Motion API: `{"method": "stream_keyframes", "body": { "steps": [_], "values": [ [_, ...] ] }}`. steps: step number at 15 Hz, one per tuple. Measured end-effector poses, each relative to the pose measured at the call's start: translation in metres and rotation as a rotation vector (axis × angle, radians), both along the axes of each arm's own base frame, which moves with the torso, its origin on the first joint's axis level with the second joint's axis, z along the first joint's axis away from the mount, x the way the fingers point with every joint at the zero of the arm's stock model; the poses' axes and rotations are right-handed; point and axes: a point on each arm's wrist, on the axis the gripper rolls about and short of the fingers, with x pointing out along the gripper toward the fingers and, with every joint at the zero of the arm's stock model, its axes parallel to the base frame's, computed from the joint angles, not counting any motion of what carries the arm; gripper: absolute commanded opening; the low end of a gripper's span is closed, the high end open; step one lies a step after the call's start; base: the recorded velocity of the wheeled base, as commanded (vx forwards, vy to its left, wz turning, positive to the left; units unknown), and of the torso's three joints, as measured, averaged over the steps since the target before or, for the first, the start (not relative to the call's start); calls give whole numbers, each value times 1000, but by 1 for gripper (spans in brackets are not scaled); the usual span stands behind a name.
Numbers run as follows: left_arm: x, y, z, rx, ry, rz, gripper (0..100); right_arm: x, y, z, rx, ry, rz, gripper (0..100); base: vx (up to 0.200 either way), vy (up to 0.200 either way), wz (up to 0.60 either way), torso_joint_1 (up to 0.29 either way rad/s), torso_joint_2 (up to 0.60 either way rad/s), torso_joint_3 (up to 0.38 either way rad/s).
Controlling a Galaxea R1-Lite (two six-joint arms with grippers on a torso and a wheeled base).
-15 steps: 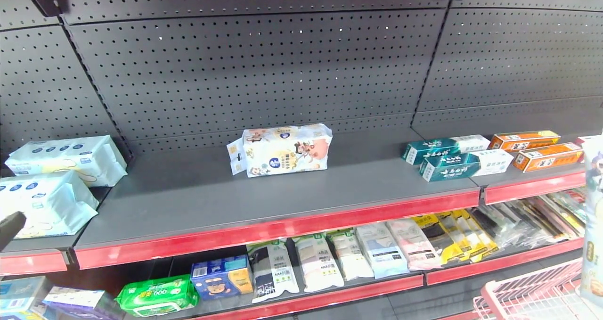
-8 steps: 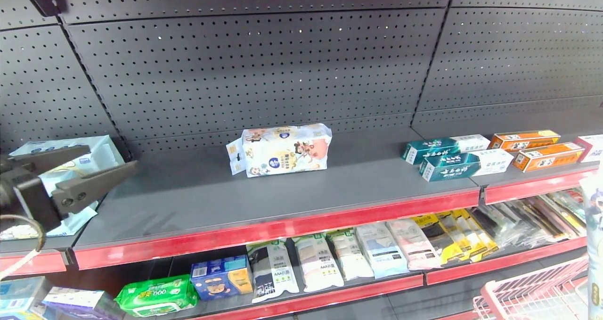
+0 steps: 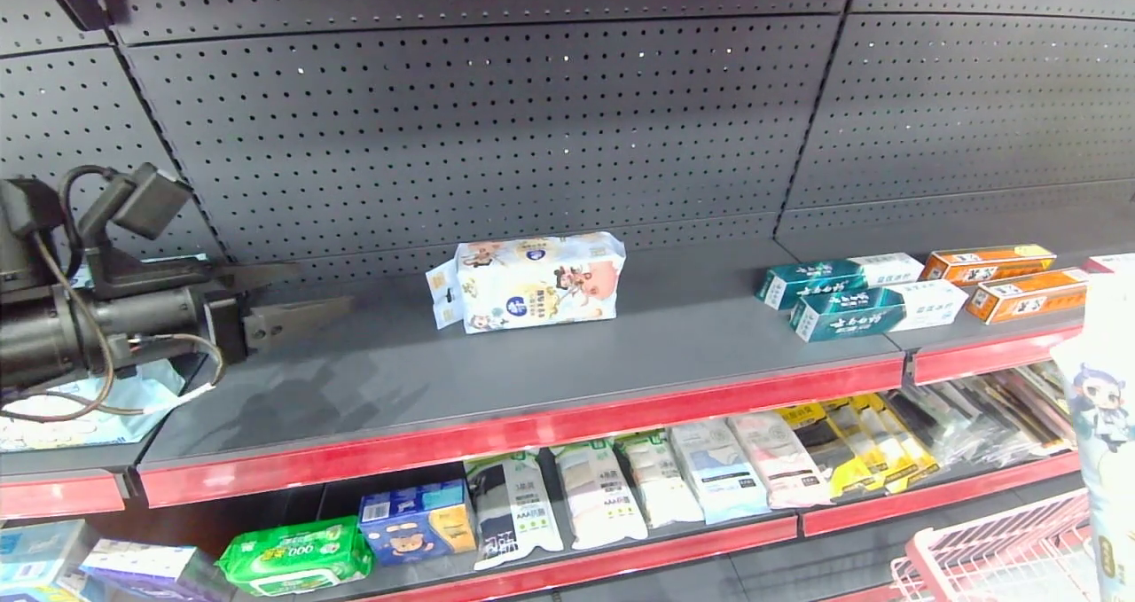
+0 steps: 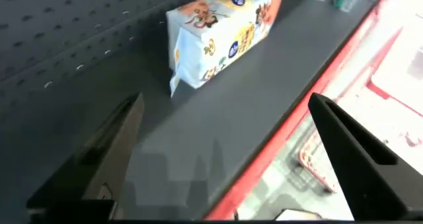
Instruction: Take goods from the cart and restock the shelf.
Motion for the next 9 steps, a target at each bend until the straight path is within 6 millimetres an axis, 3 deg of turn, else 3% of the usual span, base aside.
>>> {"method": "stream_keyframes", "body": {
  "steps": [6,9],
  "values": [
    [62,4,-36,37,-89,-192,100,2,-1,-3,-13,26,4,0,0,0,0,0,0,0],
    [78,-5,-51,-2,-84,-298,100,1,0,-6,-16,37,6,0,0,0,0,0,0,0]
  ]
}}
